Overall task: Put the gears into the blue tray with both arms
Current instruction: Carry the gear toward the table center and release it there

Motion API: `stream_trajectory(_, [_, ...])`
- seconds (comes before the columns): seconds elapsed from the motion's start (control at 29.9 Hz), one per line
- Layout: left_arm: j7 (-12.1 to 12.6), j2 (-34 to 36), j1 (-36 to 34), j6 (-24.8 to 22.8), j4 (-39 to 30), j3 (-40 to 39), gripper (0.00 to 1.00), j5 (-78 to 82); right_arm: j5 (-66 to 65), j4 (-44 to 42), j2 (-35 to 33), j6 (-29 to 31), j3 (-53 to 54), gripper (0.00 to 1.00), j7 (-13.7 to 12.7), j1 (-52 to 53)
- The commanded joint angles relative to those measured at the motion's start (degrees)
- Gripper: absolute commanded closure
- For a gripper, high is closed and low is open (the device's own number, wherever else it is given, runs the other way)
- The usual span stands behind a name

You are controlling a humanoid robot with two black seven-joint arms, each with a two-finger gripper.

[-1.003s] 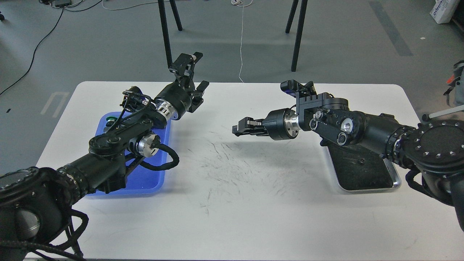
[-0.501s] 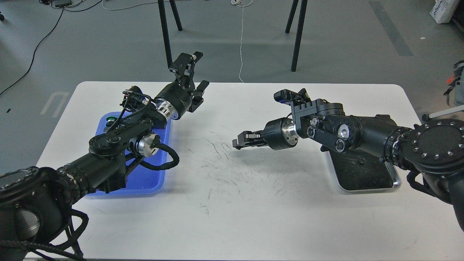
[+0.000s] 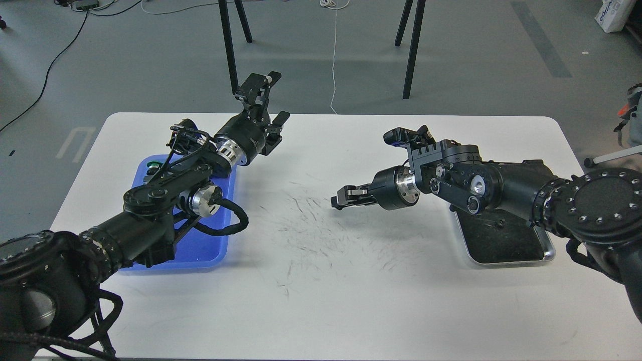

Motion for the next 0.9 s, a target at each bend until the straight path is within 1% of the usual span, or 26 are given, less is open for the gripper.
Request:
stream_trajectory(0.0, [0.0, 0.09, 0.0, 0.0, 0.0, 0.01, 0.0, 0.0, 0.09, -1.5, 0.0, 0.0, -0.44, 0.82, 0.0, -0.65])
stream_trajectory(0.27, [0.0, 0.09, -0.08, -0.08, 0.0, 0.01, 0.0, 0.08, 1.14, -2.03, 0.0, 0.0, 0.7, 0.82, 0.0, -1.53])
stream_trajectory(0.47, [0.0, 0.09, -0.08, 0.0, 0.0, 0.01, 0.0, 0.08, 1.32, -2.03, 0.0, 0.0, 4.57, 0.8, 0.0, -3.29])
stream_trajectory(0.7, [0.0, 0.53, -0.08, 0.0, 0.0, 0.01, 0.0, 0.0, 1.23, -2.12, 0.0, 0.0, 5.36, 0.8, 0.0, -6.89])
stream_trajectory(0.87, [0.0, 0.53, -0.08, 0.0, 0.0, 0.01, 0.0, 0.0, 1.05, -2.2, 0.0, 0.0, 5.36, 0.8, 0.0, -7.6])
